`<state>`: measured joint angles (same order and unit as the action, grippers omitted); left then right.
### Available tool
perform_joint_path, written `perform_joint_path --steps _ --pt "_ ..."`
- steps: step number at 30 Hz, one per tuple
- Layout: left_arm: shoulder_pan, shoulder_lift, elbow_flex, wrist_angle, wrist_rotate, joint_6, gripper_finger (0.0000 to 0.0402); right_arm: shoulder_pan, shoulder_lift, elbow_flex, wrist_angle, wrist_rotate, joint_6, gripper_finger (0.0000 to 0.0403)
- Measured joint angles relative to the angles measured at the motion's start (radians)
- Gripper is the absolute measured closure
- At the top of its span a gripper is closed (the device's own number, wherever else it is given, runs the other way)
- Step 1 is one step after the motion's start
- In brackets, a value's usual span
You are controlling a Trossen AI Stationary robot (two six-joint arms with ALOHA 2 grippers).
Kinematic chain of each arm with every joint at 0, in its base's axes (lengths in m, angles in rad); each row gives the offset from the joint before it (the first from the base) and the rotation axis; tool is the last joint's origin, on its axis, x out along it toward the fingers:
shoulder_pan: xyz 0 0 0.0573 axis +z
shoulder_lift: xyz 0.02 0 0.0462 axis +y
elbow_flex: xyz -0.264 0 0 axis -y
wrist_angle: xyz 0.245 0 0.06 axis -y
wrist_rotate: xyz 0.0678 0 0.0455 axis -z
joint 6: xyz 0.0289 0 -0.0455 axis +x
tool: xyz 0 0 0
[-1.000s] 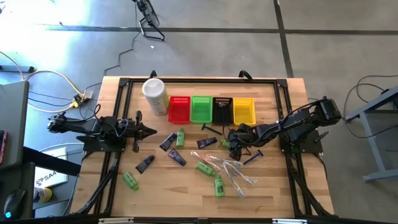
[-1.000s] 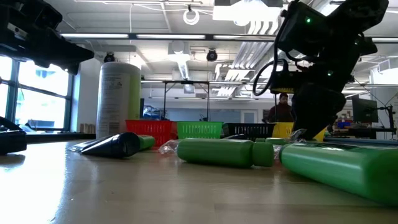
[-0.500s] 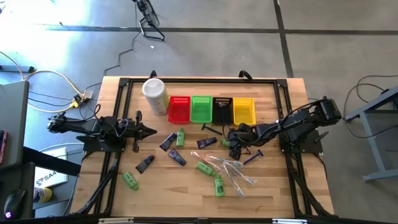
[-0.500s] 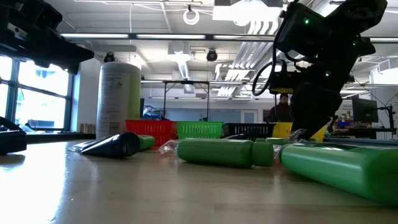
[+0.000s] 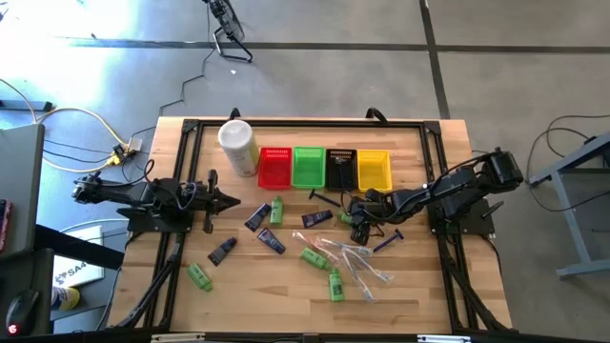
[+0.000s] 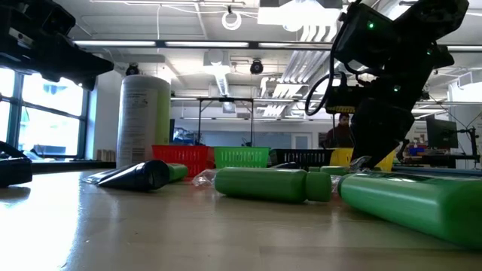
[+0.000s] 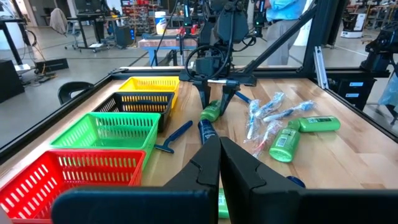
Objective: Pick & Place Travel size toiletries
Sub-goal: Put the green shampoo into the yellow bin
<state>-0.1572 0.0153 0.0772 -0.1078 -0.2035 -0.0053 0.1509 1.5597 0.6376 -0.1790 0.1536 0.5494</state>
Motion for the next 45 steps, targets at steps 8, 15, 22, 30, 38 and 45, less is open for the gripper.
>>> perform_joint_path --steps 8,15,22,30,38,45 --pt "0.0 0.0 0.0 0.0 0.0 0.0 0.0394 0.0 0.0 0.0 -0.002 -0.002 0.0 0.0236" --pt "0.0 0.0 0.0 0.0 0.003 0.0 0.0394 0.0 -0.001 0.0 -0.002 -0.003 0.003 0.0233" --pt "0.0 0.0 0.0 0.0 0.003 0.0 0.0394 0.003 -0.061 -0.005 -0.018 -0.035 0.007 0.0235" --pt "0.0 0.0 0.0 0.0 0.002 0.0 0.0394 0.002 -0.203 -0.003 -0.01 -0.031 0.007 0.0237" --pt "0.0 0.0 0.0 0.0 -0.001 0.0 0.0394 0.0 -0.356 -0.002 -0.012 0.032 0.033 0.0239" --pt "0.0 0.0 0.0 0.0 -0.001 0.0 0.0394 0.0 -0.442 -0.001 -0.026 0.118 0.032 0.0239"
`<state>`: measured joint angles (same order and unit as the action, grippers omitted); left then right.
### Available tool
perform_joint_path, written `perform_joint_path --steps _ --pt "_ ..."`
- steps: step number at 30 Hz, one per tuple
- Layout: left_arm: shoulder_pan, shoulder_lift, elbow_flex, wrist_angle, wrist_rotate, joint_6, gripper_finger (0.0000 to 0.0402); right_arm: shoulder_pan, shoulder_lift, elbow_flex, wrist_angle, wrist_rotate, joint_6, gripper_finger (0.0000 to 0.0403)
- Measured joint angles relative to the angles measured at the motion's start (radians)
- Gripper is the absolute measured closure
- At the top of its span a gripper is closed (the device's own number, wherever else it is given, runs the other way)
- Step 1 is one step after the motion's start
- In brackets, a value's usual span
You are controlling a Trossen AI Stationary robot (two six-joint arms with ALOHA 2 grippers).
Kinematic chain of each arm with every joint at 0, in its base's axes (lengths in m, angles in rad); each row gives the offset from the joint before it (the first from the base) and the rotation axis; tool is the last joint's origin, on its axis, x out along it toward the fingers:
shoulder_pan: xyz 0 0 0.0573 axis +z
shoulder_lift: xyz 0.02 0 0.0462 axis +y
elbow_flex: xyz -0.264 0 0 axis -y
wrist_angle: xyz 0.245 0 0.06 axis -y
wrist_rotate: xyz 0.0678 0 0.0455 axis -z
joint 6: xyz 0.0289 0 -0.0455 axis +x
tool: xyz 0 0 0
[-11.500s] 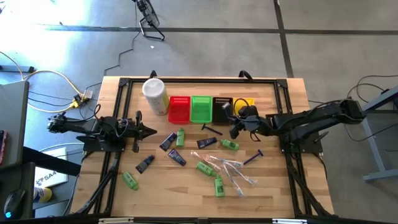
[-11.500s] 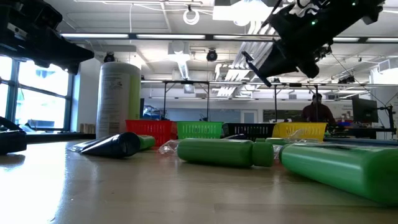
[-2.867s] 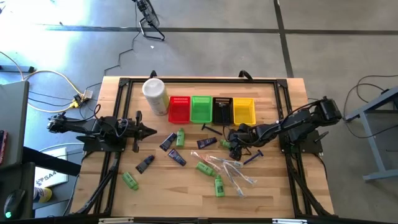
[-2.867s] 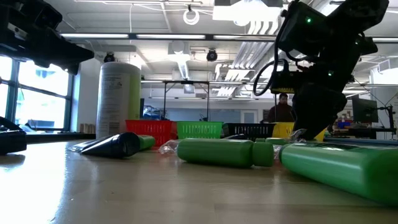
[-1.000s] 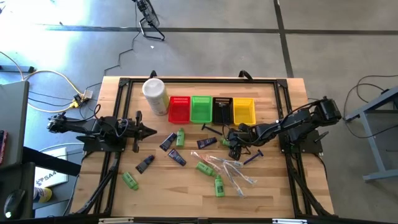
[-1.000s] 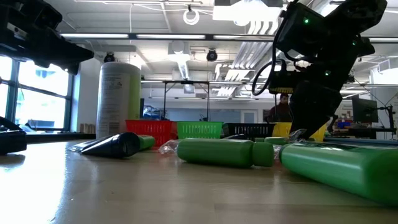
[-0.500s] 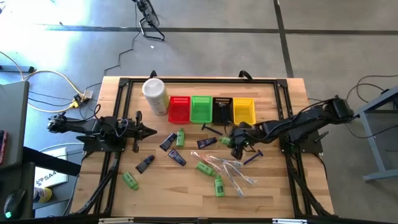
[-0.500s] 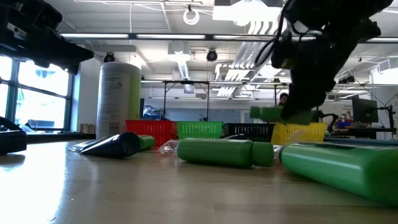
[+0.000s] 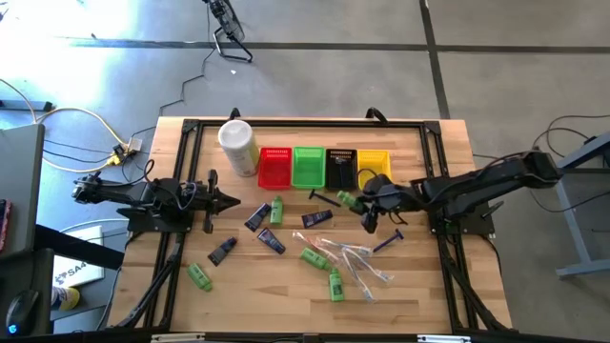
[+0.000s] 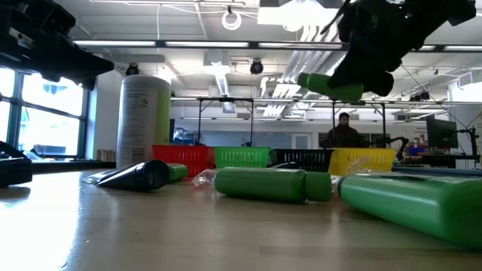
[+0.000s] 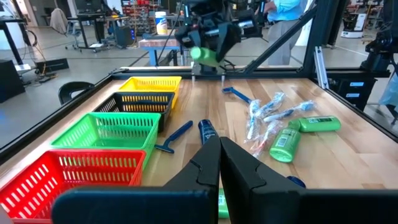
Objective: Pick & Place Travel size toiletries
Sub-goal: Put the green shampoo into the yellow bin
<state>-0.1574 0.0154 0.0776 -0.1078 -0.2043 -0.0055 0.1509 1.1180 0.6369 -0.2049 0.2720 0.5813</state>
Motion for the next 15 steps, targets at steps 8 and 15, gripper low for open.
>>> perform_joint_path --steps 8,15 --pt "0.0 0.0 0.0 0.0 0.0 0.0 0.0394 -0.011 -0.013 0.0 -0.038 0.105 -0.002 0.0238" --pt "0.0 0.0 0.0 0.0 0.0 0.0 0.0394 -0.083 -0.013 0.0 -0.046 0.183 -0.002 0.0238"
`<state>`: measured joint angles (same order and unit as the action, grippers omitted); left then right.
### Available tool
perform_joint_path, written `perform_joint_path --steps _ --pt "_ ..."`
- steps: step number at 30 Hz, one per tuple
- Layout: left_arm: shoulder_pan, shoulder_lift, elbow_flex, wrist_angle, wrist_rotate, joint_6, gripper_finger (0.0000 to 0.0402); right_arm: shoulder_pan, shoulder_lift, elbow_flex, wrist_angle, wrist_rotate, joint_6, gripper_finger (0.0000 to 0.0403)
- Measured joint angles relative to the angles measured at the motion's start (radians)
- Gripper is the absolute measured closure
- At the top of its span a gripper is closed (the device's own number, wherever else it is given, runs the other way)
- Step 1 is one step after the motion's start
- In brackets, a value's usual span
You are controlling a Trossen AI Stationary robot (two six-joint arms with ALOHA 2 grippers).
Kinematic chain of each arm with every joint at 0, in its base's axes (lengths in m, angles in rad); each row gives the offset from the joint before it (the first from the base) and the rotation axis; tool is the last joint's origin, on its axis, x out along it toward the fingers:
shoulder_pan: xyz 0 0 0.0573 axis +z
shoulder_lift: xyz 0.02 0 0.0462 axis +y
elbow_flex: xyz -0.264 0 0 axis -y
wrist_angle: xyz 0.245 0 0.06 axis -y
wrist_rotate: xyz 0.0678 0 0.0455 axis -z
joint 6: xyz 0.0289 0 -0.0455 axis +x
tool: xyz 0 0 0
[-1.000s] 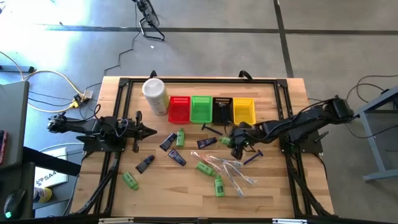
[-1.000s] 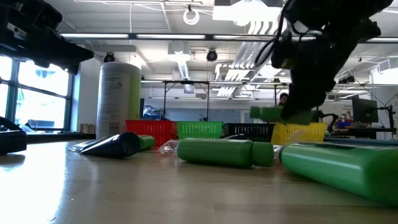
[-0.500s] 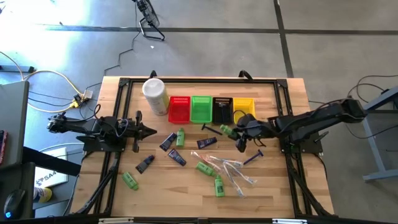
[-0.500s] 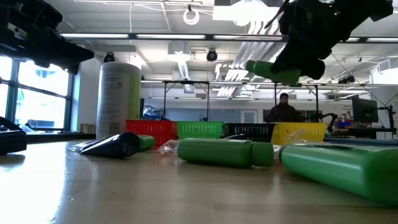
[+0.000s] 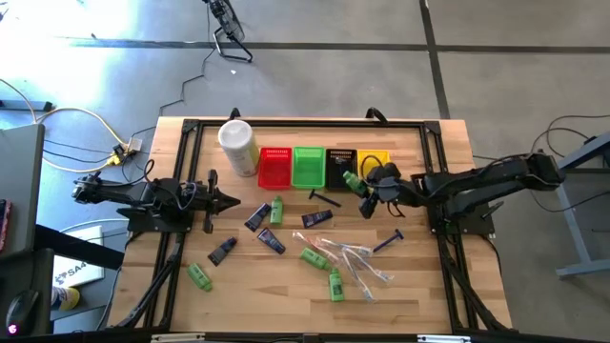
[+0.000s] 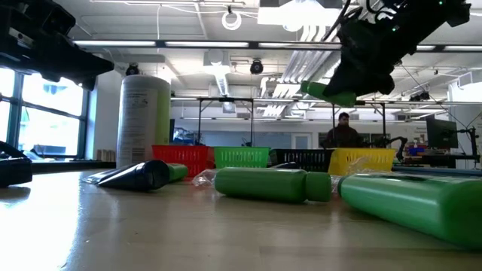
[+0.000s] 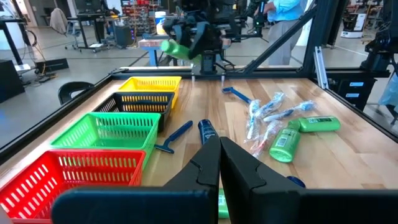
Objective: Pick & Place Travel size toiletries
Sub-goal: Put the green shampoo into the yellow bin
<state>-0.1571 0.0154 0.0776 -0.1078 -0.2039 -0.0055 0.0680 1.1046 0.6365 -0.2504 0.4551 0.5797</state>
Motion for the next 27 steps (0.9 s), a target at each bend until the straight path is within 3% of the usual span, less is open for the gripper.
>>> perform_joint_path --steps 15,27 --pt "0.0 0.0 0.0 0.0 0.0 0.0 0.0394 -0.177 0.0 0.0 -0.118 0.088 0.051 0.0241" --pt "0.0 0.0 0.0 0.0 0.001 0.0 0.0394 -0.215 0.001 0.0 -0.164 0.149 0.116 0.0241"
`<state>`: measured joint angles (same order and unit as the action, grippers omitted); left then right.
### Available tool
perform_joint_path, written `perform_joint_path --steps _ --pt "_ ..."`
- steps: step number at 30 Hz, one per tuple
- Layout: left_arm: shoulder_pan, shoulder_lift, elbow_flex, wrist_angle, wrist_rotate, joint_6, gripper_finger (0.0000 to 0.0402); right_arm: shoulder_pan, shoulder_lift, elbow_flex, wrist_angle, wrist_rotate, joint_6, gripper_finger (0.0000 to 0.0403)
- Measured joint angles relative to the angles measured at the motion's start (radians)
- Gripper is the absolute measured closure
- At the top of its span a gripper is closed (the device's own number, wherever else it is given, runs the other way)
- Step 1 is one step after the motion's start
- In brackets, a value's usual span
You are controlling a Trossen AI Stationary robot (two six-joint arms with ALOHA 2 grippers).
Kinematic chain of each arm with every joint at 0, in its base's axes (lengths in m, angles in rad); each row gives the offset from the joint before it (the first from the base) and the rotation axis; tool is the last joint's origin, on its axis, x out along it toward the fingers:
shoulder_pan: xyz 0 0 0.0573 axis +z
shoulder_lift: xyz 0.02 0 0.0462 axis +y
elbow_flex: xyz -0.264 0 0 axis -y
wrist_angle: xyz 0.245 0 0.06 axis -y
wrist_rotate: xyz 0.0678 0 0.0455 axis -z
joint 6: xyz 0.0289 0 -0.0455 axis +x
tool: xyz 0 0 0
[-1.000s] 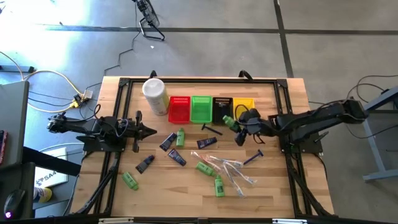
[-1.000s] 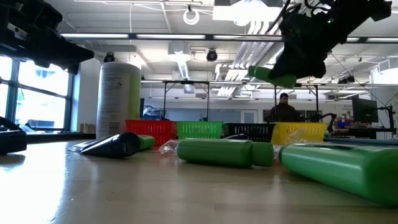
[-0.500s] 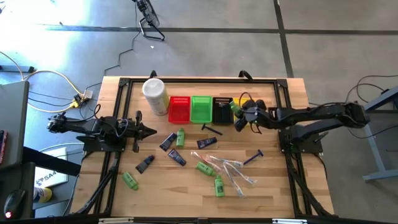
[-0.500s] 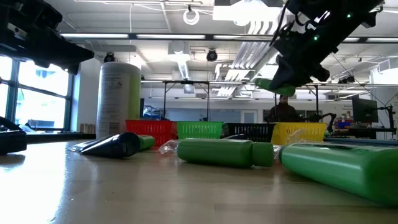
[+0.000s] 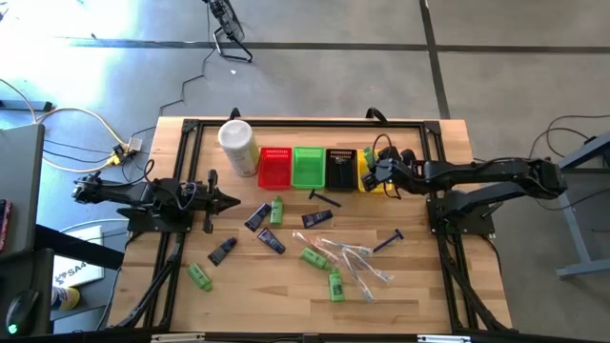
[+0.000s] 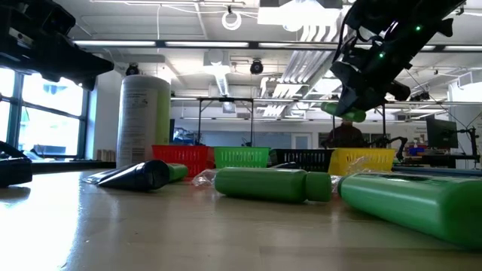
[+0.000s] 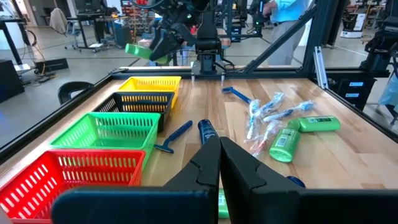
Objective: Pick & Place Travel size toiletries
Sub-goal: Put the green shampoo into the yellow bin
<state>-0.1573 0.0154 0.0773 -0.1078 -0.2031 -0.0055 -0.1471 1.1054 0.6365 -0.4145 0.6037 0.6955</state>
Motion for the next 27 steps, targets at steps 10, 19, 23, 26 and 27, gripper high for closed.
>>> perform_joint_path --steps 10,19,23,26,27 --pt "0.0 0.0 0.0 0.0 0.003 0.0 0.0394 0.0 0.14 0.0 0.008 0.01 0.017 0.0239" --pt "0.0 0.0 0.0 0.0 0.002 0.0 0.0394 0.0 0.263 0.0 0.018 0.024 0.046 0.0241" --pt "0.0 0.0 0.0 0.0 0.002 0.0 0.0394 -0.011 0.31 0.0 0.026 0.023 0.046 0.0239" --pt "0.0 0.0 0.0 0.0 0.002 0.0 0.0394 -0.026 0.337 0.0 0.026 0.023 0.046 0.0241" --pt "0.0 0.0 0.0 0.0 0.002 0.0 0.0394 -0.031 0.344 0.0 0.028 0.021 0.046 0.0241"
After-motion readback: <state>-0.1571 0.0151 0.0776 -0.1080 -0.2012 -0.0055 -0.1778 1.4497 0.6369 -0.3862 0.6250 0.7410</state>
